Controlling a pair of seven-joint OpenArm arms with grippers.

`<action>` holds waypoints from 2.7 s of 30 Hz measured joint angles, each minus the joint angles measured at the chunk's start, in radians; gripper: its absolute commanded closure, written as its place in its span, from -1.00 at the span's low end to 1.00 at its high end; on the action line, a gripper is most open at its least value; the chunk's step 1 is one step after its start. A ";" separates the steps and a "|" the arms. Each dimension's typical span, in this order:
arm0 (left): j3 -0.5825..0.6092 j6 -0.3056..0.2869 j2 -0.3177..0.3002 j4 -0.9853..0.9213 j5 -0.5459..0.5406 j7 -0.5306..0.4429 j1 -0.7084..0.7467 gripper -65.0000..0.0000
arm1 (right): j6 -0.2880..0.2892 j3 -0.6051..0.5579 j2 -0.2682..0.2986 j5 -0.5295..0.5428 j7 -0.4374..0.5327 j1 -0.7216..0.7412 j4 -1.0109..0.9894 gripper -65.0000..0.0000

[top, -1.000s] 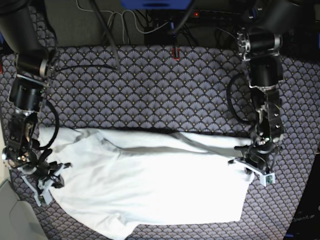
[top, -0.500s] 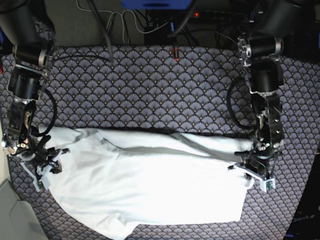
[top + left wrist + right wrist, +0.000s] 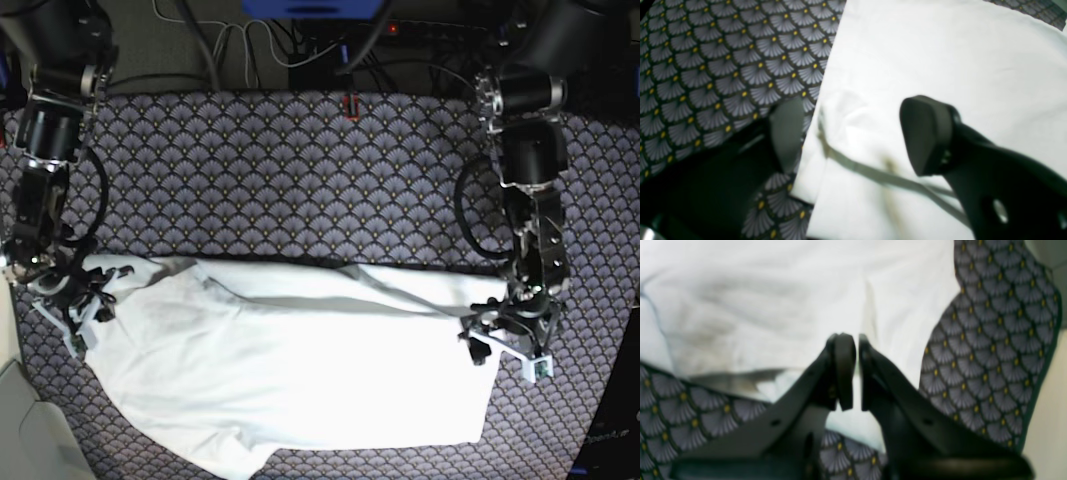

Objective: Fold the T-shirt properly
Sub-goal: 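Lower the folded shoulder edge onto the shirt body and release, then regrasp the folded edge of the shirt with both grippers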

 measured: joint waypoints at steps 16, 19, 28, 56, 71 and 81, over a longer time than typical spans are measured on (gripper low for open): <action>0.000 -0.008 0.001 0.066 -0.002 0.000 0.131 -0.75 | 0.000 0.001 -0.005 0.003 -0.013 -0.199 0.192 0.92; 0.001 -0.004 0.002 0.109 -0.002 0.004 0.174 -0.75 | 0.000 0.001 -0.006 0.004 -0.013 -0.200 0.192 0.92; 0.005 -0.007 0.013 0.334 0.005 0.008 0.279 -0.75 | 0.000 -0.002 -0.002 0.004 -0.007 -0.193 0.192 0.92; 0.150 -0.018 0.006 0.054 -0.003 0.007 0.124 0.29 | 0.000 -0.165 -0.058 0.006 -0.170 -0.132 0.275 0.92; 0.154 -0.004 0.003 0.055 0.004 0.002 0.121 0.86 | 0.000 -0.250 -0.057 0.004 -0.169 -0.132 0.290 0.92; 0.151 0.000 0.002 0.055 0.004 0.007 0.115 0.28 | 0.000 -0.243 -0.018 0.003 -0.169 -0.126 0.290 0.70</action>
